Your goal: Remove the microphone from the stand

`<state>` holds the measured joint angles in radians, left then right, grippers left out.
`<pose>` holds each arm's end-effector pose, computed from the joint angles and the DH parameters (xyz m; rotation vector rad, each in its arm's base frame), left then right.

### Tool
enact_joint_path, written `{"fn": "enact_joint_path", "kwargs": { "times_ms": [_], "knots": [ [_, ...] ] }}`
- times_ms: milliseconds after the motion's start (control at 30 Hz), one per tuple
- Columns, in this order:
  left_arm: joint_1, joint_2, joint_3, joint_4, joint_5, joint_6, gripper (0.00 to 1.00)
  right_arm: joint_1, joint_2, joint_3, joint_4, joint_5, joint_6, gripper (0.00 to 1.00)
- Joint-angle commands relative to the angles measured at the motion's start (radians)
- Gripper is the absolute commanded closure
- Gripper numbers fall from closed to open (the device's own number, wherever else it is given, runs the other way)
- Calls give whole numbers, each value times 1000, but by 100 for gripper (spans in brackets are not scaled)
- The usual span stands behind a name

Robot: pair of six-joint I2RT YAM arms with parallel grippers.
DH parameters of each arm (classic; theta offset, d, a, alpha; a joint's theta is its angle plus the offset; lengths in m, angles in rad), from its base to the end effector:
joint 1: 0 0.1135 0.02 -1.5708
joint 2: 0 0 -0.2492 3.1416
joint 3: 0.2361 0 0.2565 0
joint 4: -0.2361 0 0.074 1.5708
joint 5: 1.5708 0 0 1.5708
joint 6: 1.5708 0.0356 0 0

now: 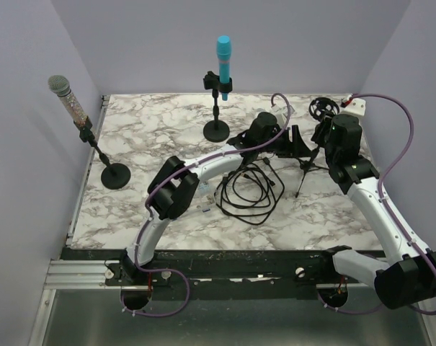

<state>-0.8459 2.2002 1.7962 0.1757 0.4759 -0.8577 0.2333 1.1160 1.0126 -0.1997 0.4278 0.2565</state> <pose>0.3342 -0.4019 0.2482 0.3851 2.0644 -1.5619 0.2625 0.0472 0.3396 0.3122 1.8196 -0.0593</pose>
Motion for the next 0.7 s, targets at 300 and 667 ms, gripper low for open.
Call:
{"fn": "enact_joint_path", "kwargs": {
  "times_ms": [300, 667],
  "knots": [
    [10, 173, 171, -1, 47, -183, 47, 0, -3, -32, 57, -91, 72, 95],
    [19, 201, 210, -6, 57, -215, 57, 1, 3, -39, 65, -94, 68, 95]
  ]
}}
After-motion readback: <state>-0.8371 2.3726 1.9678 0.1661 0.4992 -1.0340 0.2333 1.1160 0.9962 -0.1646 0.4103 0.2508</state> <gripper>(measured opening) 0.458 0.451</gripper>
